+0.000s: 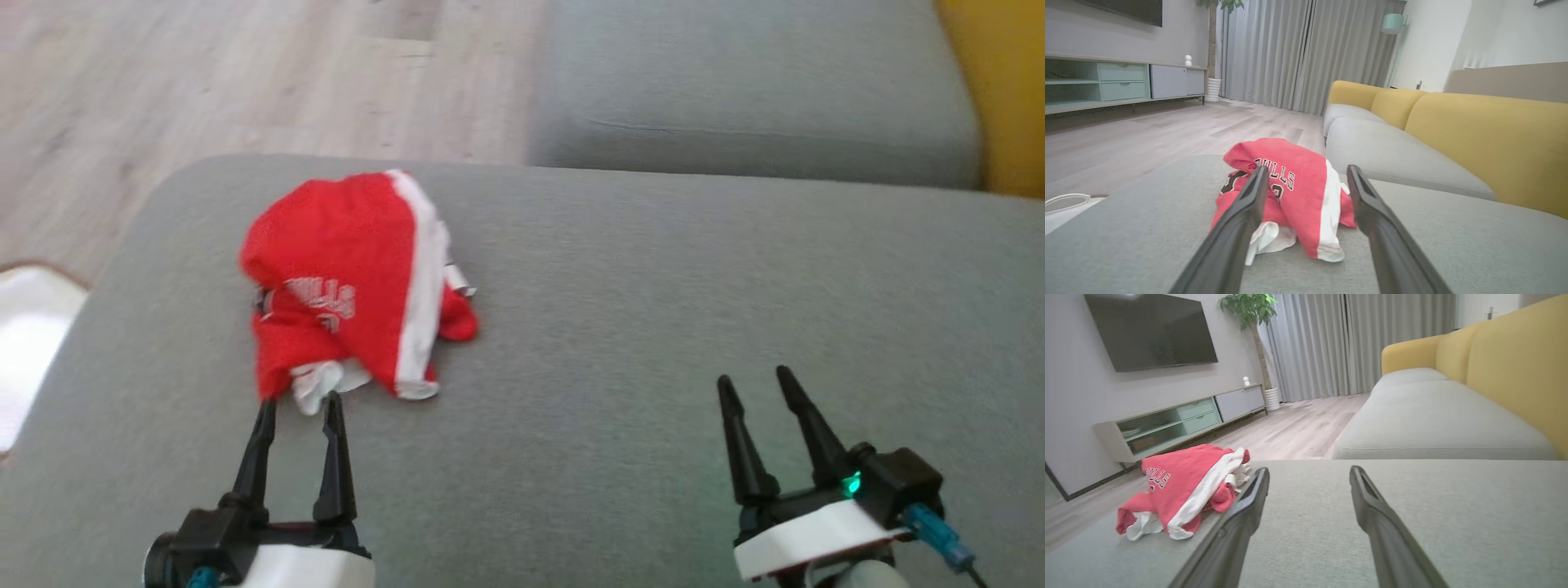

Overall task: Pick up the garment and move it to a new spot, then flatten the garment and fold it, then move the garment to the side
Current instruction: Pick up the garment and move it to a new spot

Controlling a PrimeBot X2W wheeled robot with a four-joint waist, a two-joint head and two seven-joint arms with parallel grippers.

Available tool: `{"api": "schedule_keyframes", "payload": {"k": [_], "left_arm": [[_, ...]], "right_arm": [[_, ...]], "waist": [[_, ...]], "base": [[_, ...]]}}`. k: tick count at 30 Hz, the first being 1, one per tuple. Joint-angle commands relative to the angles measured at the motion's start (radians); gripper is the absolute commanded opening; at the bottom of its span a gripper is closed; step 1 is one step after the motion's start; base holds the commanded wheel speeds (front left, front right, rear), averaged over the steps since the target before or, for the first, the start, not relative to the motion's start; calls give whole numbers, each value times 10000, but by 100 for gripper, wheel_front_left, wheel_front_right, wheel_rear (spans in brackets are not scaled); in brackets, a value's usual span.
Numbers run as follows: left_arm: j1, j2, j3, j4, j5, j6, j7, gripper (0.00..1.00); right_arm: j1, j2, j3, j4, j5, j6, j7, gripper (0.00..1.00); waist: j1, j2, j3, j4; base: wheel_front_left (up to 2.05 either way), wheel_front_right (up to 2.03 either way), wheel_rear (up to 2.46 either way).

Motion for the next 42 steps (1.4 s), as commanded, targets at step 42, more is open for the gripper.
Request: {"api": "schedule_keyframes", "payload": {"k": [42], "left_arm": [[-9110,4118,-3012,3778,-2380,-1223,5225,100]], "right_arm": [[-1678,-85,1289,-364,-122,-7,-136,100]], "waist": [[0,0,2468,144]], "base": [[0,0,0]]}}
